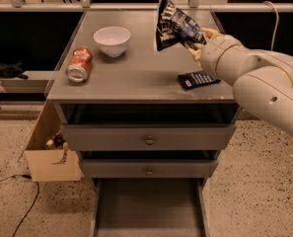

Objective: Pick blue chip bag from bottom drawer and place on counter

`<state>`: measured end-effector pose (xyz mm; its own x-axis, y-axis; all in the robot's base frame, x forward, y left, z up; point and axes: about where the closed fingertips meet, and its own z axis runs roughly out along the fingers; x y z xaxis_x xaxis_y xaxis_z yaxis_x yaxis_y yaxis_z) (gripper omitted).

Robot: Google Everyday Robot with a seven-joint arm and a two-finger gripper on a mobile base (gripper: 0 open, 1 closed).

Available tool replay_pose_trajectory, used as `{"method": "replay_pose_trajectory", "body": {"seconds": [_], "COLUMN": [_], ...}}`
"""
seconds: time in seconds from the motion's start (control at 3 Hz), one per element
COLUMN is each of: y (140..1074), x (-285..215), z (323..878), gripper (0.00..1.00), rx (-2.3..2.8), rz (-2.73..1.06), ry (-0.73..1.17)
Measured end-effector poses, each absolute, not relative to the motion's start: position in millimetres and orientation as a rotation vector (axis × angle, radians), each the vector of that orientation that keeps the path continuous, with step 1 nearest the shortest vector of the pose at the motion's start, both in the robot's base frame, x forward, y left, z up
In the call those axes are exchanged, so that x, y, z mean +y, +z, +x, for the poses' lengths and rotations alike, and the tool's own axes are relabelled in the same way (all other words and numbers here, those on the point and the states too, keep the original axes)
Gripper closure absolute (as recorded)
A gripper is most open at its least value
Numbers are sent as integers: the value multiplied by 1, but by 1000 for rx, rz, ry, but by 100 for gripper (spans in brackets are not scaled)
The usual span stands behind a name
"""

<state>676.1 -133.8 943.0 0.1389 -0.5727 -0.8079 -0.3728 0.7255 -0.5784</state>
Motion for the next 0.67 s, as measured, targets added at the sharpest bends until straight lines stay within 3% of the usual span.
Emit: {"method": "replay_pose_trajectory", "body": {"seconds": [0.67], "y": [915], "x": [-114], "z": [673], "gripper": [100], "rx": [1508], "rz": [-898], "ry": [-169]}}
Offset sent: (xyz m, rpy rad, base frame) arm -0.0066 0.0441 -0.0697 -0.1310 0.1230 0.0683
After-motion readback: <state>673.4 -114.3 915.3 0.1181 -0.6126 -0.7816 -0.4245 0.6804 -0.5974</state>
